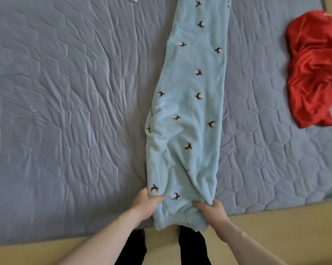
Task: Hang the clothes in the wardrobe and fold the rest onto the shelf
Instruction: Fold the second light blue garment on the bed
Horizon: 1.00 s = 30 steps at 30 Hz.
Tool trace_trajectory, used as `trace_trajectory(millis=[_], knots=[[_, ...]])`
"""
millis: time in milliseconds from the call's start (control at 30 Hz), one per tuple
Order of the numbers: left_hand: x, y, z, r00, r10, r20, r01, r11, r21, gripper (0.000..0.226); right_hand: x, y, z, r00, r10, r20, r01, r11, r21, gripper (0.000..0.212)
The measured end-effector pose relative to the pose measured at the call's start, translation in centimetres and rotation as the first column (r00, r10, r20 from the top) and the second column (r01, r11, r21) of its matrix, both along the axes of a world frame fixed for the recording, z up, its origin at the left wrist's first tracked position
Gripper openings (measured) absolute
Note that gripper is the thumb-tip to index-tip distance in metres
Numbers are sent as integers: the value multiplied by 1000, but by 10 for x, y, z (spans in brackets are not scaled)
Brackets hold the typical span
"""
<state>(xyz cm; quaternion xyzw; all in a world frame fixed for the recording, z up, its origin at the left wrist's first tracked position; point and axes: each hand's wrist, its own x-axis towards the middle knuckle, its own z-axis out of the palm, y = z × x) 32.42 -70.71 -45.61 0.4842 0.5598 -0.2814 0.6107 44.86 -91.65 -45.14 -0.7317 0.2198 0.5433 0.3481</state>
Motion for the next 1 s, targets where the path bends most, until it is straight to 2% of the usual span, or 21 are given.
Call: trace_trajectory(millis=[100, 200, 300, 433, 533, 633, 667, 700, 767, 800, 867, 1000], knots=[[-12, -8, 9, 998, 43, -53, -44, 999, -12, 54, -11, -7, 14, 999, -50, 0, 50, 998, -27, 29], [-27, -17, 19, 995, -2, -102, 2, 1000, 0, 52, -23, -10, 32, 999, 30, -36, -34, 996, -89, 28], [-38, -23, 41, 987, -37, -154, 36, 999, -11, 35, -37, -12, 50, 994, 87, -59, -95, 983, -157, 33], [-34, -17, 79, 989, -29, -147, 37, 998, 49, 48, -34, -3, 84, 996, 80, -37, -84, 987, -139, 34], [-12, -1, 114, 997, 12, -72, -1, 990, 142, 48, -9, 9, 114, 1000, 24, -6, -25, 997, -70, 39], [16, 23, 146, 993, 75, 91, -88, 986, 139, 66, 30, 27, 147, 993, -114, 20, 113, 992, 53, 60], [29, 33, 156, 987, 75, 145, -96, 984, 148, 62, 45, 34, 156, 989, -144, 32, 140, 985, 97, 66], [42, 42, 160, 981, 69, 181, -99, 981, 165, 50, 62, 42, 163, 985, -164, 44, 157, 978, 134, 62], [75, 64, 169, 966, 66, 251, -118, 974, 196, 20, 94, 60, 174, 985, -169, 45, 158, 969, 190, 39], [94, 75, 173, 959, 78, 271, -137, 969, 206, 15, 111, 68, 177, 985, -167, 38, 156, 968, 197, 31], [132, 96, 177, 946, 134, 296, -190, 967, 170, 22, 143, 85, 179, 972, -232, 25, 222, 953, 208, 32], [200, 134, 182, 908, 238, 345, -269, 962, 47, 37, 202, 121, 177, 913, -406, 20, 377, 863, 338, 43]])
